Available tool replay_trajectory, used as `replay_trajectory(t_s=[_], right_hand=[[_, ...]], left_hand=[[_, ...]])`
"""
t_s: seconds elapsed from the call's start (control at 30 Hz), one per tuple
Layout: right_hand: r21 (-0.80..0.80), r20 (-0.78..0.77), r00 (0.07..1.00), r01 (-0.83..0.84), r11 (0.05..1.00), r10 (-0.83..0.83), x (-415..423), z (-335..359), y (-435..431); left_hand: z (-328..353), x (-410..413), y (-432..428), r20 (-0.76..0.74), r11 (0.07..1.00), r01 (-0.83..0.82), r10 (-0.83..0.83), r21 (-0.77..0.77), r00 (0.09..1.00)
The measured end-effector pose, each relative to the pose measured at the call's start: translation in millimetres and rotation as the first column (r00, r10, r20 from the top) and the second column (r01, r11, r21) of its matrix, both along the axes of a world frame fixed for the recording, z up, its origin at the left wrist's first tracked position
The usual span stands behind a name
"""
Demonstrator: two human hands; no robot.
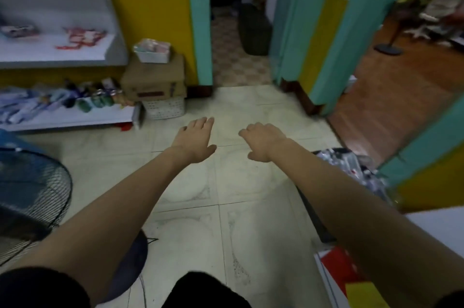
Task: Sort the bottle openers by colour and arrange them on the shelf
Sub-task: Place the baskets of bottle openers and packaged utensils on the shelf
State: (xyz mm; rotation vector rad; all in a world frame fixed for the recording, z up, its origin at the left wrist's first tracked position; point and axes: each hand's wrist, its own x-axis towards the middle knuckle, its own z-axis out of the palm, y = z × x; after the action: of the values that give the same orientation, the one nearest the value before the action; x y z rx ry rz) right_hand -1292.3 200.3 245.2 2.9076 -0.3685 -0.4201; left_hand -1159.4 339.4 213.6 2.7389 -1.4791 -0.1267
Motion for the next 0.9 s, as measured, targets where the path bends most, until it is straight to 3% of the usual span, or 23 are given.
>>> replay_trajectory(t_s=[0.27, 0.47, 0.6, 0.9], right_hand=[[-0.004, 0.034, 0.980, -0.196, 0.981, 0.196, 145, -4, -64], [-0.014, 0.201, 0.948, -0.249, 0.968, 0.247, 267, 36, -173], [-0.025, 0.214, 0.936, -0.279, 0.960, 0.278, 341, 65, -236], [0.076, 0.309, 0.909, -0.318, 0.945, 0.281, 514, 116, -283]], left_hand=[[19, 114, -42, 0.040, 0.987, -0.162, 0.163, -0.019, 0.986], [55, 228, -122, 0.117, 0.960, -0.264, 0.274, -0.093, 0.955], [84, 290, -171, 0.139, 0.930, -0.346, 0.362, -0.126, 0.922], [142, 430, -209, 0.243, 0.878, -0.452, 0.478, -0.157, 0.844]])
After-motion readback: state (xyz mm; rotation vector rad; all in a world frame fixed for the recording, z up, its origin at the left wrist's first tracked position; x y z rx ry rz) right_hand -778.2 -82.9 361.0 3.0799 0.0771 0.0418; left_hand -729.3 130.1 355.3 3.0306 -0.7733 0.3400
